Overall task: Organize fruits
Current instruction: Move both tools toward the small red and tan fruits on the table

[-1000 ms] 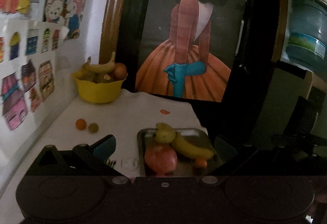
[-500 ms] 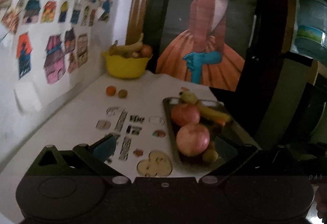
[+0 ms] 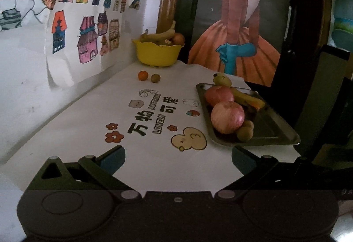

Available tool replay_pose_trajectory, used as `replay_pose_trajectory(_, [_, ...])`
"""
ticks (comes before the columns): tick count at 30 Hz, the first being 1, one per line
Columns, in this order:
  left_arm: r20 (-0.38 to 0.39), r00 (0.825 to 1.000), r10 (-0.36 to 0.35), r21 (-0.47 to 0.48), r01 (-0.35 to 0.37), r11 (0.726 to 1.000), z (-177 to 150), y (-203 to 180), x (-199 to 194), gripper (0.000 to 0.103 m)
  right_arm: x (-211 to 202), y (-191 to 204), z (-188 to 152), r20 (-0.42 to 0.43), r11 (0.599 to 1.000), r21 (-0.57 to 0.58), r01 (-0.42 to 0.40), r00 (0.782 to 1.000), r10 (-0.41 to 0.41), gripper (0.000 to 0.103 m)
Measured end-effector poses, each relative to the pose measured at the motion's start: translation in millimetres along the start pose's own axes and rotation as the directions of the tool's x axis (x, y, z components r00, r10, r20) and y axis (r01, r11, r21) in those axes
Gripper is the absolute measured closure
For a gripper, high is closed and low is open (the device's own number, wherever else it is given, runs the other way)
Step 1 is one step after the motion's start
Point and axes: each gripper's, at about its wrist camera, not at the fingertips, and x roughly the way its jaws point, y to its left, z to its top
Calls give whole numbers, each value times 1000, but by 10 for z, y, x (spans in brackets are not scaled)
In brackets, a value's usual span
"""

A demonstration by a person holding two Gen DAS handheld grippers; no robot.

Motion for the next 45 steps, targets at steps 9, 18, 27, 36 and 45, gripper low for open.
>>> replay_pose_trajectory(9, [-20,1000,16,-35,-16,999,-41,86,-33,1,-64,27,-2,-1,999,47,-16,1000,17,0])
replay_pose_trajectory(18, [-24,997,74,-76,-76,994,11,268,-55,1,-12,72,91,-5,997,52,-58,998,58,0])
replay_pose_trajectory(27, [-79,980,180,-108,-188,976,155,472,251,1,195,-9,245,113,956,74,-282,955,273,0])
replay_pose_trajectory(36, [-132,969,209,-112,-224,968,713,620,1010,1,776,-148,731,170,880,-31,-474,865,472,0])
replay_pose_trajectory(45, [-337,914,224,-117,-277,954,1539,463,1004,1,778,84,1564,-109,902,5,-431,897,429,0])
